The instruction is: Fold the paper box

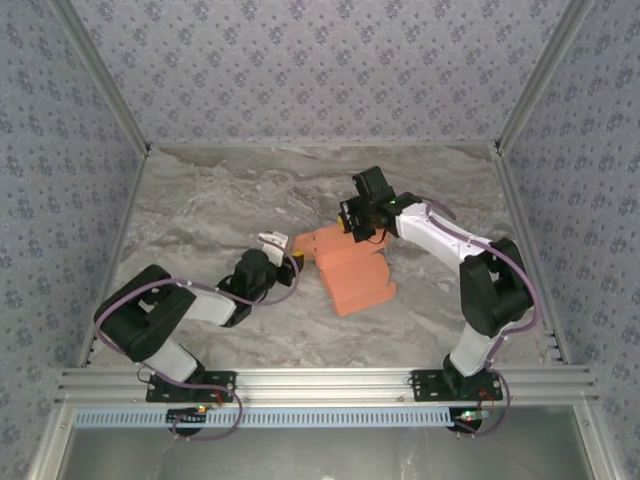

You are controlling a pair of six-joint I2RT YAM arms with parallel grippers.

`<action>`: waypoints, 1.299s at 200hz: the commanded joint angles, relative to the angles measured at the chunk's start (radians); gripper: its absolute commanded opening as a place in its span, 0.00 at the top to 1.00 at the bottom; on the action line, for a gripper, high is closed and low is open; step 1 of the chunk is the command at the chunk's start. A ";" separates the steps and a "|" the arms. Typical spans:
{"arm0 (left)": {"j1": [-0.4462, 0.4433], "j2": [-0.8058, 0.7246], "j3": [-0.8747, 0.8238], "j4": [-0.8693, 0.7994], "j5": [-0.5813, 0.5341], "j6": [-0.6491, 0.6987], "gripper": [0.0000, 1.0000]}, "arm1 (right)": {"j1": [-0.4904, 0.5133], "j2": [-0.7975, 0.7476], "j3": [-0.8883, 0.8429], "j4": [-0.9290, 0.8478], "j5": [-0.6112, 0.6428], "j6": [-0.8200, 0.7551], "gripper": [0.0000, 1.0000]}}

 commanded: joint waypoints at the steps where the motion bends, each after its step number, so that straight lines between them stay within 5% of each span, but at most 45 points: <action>1: -0.007 -0.098 0.002 0.000 0.068 0.024 0.40 | -0.006 -0.001 -0.017 0.022 -0.010 -0.055 0.96; 63: 0.028 -0.303 0.120 -0.287 0.249 0.110 0.20 | -0.049 0.028 0.009 0.124 -0.127 -0.322 0.96; 115: 0.177 -0.189 0.198 -0.374 0.290 0.111 0.22 | -0.050 0.033 0.008 0.122 -0.148 -0.378 0.95; 157: 0.172 -0.040 0.289 -0.382 0.436 0.136 0.25 | -0.032 0.046 -0.031 0.175 -0.147 -0.349 0.94; 260: 0.148 0.069 0.345 -0.464 0.385 0.168 0.29 | -0.029 0.055 -0.168 0.352 -0.197 -0.267 0.80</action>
